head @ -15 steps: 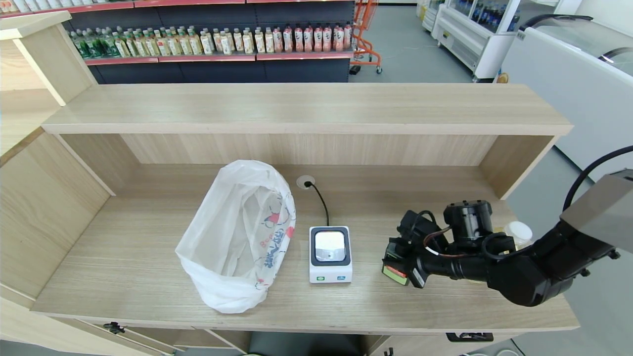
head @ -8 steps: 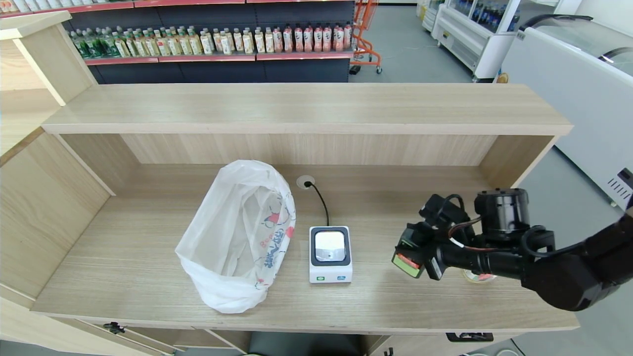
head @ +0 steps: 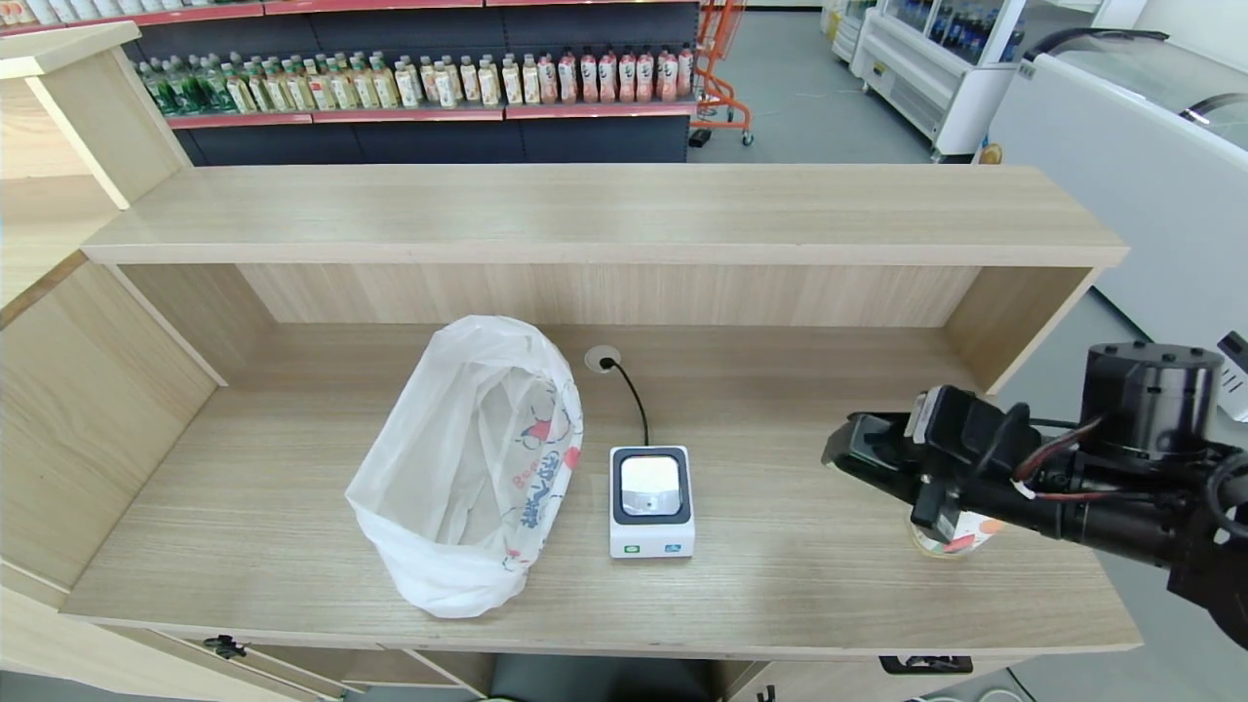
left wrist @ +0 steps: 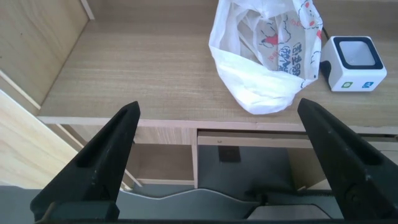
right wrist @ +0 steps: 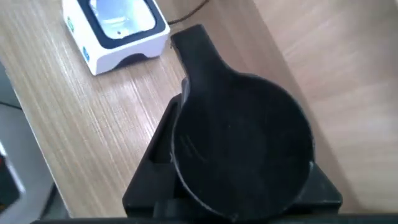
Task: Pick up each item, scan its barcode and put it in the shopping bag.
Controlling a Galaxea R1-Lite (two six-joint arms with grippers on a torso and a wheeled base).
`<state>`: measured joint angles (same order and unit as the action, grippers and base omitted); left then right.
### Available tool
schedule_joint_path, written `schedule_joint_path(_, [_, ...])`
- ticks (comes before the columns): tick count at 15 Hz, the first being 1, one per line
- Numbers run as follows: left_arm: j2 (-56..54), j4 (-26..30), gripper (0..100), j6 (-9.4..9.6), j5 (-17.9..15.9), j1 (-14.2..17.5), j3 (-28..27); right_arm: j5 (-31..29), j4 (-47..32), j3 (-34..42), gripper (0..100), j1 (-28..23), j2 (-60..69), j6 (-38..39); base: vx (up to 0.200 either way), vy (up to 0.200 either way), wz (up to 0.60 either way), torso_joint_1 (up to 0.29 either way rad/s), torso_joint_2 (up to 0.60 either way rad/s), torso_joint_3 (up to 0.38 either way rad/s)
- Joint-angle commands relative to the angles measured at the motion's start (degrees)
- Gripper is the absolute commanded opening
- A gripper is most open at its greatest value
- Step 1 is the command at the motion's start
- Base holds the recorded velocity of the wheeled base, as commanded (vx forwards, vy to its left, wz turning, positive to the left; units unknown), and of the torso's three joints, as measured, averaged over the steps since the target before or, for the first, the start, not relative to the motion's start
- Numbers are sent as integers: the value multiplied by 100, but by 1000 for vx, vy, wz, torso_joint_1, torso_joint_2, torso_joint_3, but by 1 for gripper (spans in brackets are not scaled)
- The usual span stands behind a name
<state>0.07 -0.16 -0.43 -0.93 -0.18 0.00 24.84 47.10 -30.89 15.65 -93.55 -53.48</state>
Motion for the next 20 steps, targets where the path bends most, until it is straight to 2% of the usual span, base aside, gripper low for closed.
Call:
schedule_joint_path(1, [1,-2,100,-1,-4,1,0,477,9,92,0,-45,258,-567,0,0,0,0,0,0])
schedule_joint_path(4, [1,-2,100,-1,5,1,0,2068,-70,66,0,-185,276,-2940,0,0,0,0,0,0])
schedule_joint_path(5, [1,-2,100,-1,-4,1,0,2209,-87,66,0,-185,276,-3300,0,0,0,0,0,0])
schedule_joint_path(6, [1,-2,100,-1,-4,1,0,2648,-105,48,0,-194,223,-4584,0,0,0,0,0,0])
schedule_joint_path(8, [1,-2,100,-1,5,1,0,3299,-325,-13,0,-115,12,-6078,0,0,0,0,0,0])
schedule_joint_path(9, [1,-2,100,-1,-4,1,0,3457,-483,-57,0,-54,-40,-6508,0,0,0,0,0,0])
schedule_joint_path(10, [1,-2,100,-1,-4,1,0,3615,-1072,-154,0,69,-146,-7704,0,0,0,0,0,0])
schedule_joint_path(11, [1,-2,100,-1,5,1,0,3633,-1467,-233,0,96,-172,-8574,0,0,0,0,0,0])
schedule_joint_path(14, [1,-2,100,-1,5,1,0,3932,-2970,-444,0,439,-260,-10639,0,0,0,0,0,0])
schedule_joint_path(15, [1,-2,100,-1,5,1,0,3940,-3287,-497,0,544,-251,-11079,0,0,0,0,0,0])
schedule_joint_path(17, [1,-2,100,-1,5,1,0,3949,-3541,-479,0,597,-120,-11152,0,0,0,0,0,0])
schedule_joint_path(20, [1,-2,100,-1,-4,1,0,3932,-3498,-585,0,755,-199,-11152,0,0,0,0,0,0])
